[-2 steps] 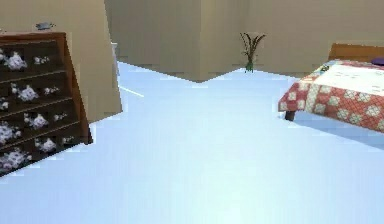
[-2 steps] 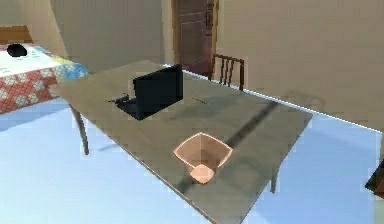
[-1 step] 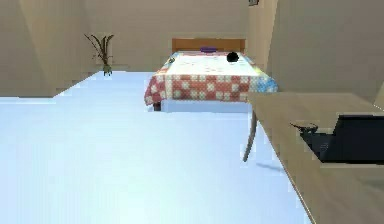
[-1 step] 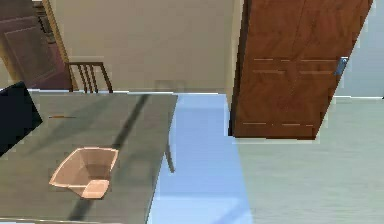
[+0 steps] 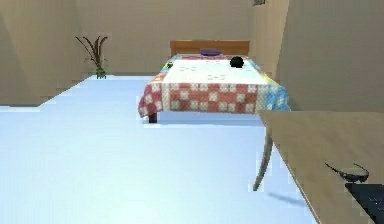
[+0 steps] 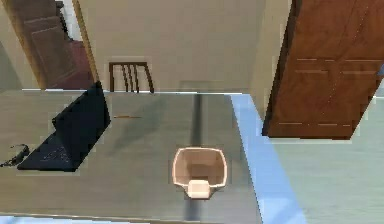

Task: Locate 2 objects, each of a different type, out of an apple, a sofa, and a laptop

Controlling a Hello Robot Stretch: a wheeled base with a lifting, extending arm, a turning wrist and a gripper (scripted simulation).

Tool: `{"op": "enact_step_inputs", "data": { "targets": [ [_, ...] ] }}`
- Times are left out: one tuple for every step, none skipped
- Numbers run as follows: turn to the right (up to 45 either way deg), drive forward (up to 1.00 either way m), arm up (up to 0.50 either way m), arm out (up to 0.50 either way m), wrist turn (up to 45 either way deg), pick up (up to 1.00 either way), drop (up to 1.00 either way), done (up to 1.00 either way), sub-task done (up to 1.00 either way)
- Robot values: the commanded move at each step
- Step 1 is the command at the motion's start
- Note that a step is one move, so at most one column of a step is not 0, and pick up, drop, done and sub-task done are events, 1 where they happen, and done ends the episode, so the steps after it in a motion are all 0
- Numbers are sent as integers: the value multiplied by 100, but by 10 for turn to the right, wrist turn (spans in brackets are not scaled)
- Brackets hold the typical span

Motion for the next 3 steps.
{"op": "enact_step_inputs", "data": {
  "targets": [
    [450, 0, 0, 0, 0, 0, 0, 0, 0],
    [120, 0, 0, 0, 0, 0, 0, 0, 0],
    [0, 0, 0, 0, 0, 0, 0, 0, 100]
  ]
}}
